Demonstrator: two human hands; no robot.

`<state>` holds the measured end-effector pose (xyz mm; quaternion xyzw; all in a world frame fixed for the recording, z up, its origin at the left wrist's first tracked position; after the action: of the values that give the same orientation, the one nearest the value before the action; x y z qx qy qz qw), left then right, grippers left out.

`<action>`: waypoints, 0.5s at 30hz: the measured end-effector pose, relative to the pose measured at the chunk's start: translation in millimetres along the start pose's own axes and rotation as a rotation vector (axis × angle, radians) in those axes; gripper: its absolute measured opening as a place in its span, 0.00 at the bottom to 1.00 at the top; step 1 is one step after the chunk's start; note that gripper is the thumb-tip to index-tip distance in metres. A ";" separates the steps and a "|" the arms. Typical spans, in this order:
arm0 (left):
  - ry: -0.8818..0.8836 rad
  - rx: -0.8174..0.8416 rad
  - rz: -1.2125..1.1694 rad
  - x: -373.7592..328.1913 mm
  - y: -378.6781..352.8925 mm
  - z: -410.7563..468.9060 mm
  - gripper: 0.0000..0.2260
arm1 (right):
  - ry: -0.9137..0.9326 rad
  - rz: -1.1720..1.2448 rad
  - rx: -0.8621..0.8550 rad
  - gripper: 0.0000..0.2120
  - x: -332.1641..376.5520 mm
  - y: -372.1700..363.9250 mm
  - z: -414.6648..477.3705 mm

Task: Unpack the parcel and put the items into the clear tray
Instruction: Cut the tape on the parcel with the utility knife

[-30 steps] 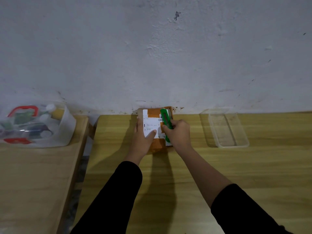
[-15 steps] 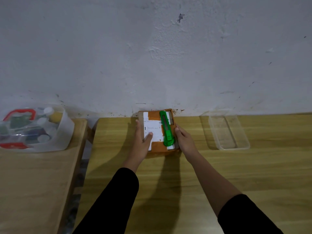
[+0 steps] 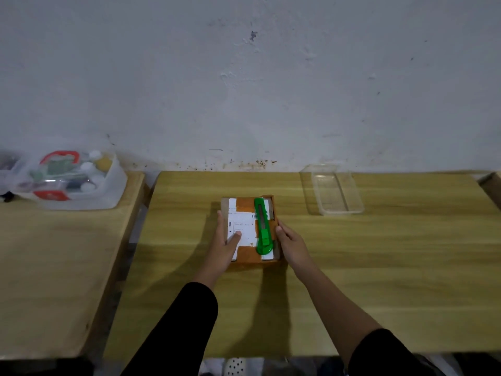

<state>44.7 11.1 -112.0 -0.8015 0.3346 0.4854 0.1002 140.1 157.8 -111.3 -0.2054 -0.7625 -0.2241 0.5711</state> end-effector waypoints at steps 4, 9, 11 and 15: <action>-0.023 -0.065 -0.039 15.2 -22.7 -47.7 0.33 | 0.007 -0.059 -0.050 0.19 -13.0 15.8 -43.6; -0.075 -0.192 -0.057 20.2 -38.2 -87.9 0.31 | 0.053 -0.354 0.059 0.36 -16.7 4.7 -77.1; -0.086 -0.204 -0.052 19.5 -38.5 -91.3 0.31 | 0.100 -0.494 0.054 0.36 -13.9 1.9 -77.2; -0.076 -0.202 -0.013 21.3 -37.1 -92.8 0.32 | 0.154 -0.620 0.049 0.27 -7.3 10.0 -74.9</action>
<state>140.6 -15.3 -89.0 -0.7906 0.2749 0.5461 0.0348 206.0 122.4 -98.7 0.0682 -0.7484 -0.3838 0.5366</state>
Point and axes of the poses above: each hand's wrist, its own z-axis towards the middle knuckle, its own y-axis out of the back of the hand, x = y × z, the point moved 8 cm from there along z, towards the middle knuckle, and after that the axes turned 9 degrees about y, right-handed, at the moved point
